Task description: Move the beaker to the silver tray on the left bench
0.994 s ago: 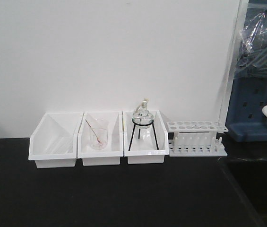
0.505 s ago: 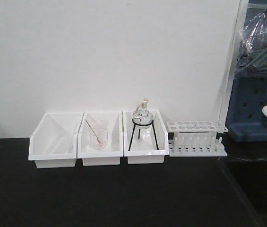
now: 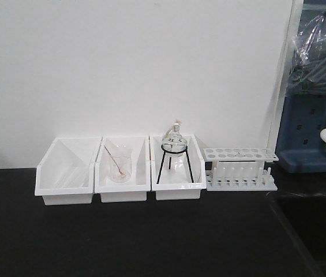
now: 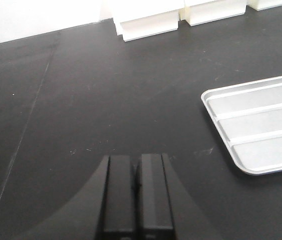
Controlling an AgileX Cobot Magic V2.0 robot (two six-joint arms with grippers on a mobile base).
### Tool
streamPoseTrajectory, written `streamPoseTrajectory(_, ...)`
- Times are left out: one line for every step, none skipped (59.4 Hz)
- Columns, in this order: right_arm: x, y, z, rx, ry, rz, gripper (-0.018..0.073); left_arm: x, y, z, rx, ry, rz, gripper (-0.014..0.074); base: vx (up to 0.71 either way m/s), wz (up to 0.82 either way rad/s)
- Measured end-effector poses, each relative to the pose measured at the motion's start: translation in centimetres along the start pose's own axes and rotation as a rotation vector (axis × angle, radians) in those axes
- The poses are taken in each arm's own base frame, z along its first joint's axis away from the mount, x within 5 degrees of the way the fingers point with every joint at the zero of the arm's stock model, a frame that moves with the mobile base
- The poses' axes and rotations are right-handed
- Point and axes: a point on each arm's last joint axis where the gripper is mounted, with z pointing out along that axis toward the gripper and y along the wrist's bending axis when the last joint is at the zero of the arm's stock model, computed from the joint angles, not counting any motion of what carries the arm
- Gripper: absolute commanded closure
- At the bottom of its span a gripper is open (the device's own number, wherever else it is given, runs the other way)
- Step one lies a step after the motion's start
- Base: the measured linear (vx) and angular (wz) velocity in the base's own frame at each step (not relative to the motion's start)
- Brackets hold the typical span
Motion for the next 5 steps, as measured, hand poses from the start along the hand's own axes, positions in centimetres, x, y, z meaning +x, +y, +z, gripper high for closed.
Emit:
streamPoseTrajectory(0.00, 0.00, 0.00, 0.000, 0.000, 0.000, 0.0571, 0.00, 0.00, 0.00, 0.000, 0.000, 0.000, 0.0595, 0.00, 0.00)
streamPoseTrajectory(0.00, 0.00, 0.00, 0.000, 0.000, 0.000, 0.0571, 0.00, 0.00, 0.00, 0.000, 0.000, 0.000, 0.0595, 0.00, 0.00)
streamPoseTrajectory(0.00, 0.00, 0.00, 0.000, 0.000, 0.000, 0.0571, 0.00, 0.00, 0.00, 0.000, 0.000, 0.000, 0.0595, 0.00, 0.00)
streamPoseTrajectory(0.00, 0.00, 0.00, 0.000, 0.000, 0.000, 0.0571, 0.00, 0.00, 0.00, 0.000, 0.000, 0.000, 0.0595, 0.00, 0.00)
streamPoseTrajectory(0.00, 0.00, 0.00, 0.000, 0.000, 0.000, 0.0571, 0.00, 0.00, 0.00, 0.000, 0.000, 0.000, 0.0595, 0.00, 0.00)
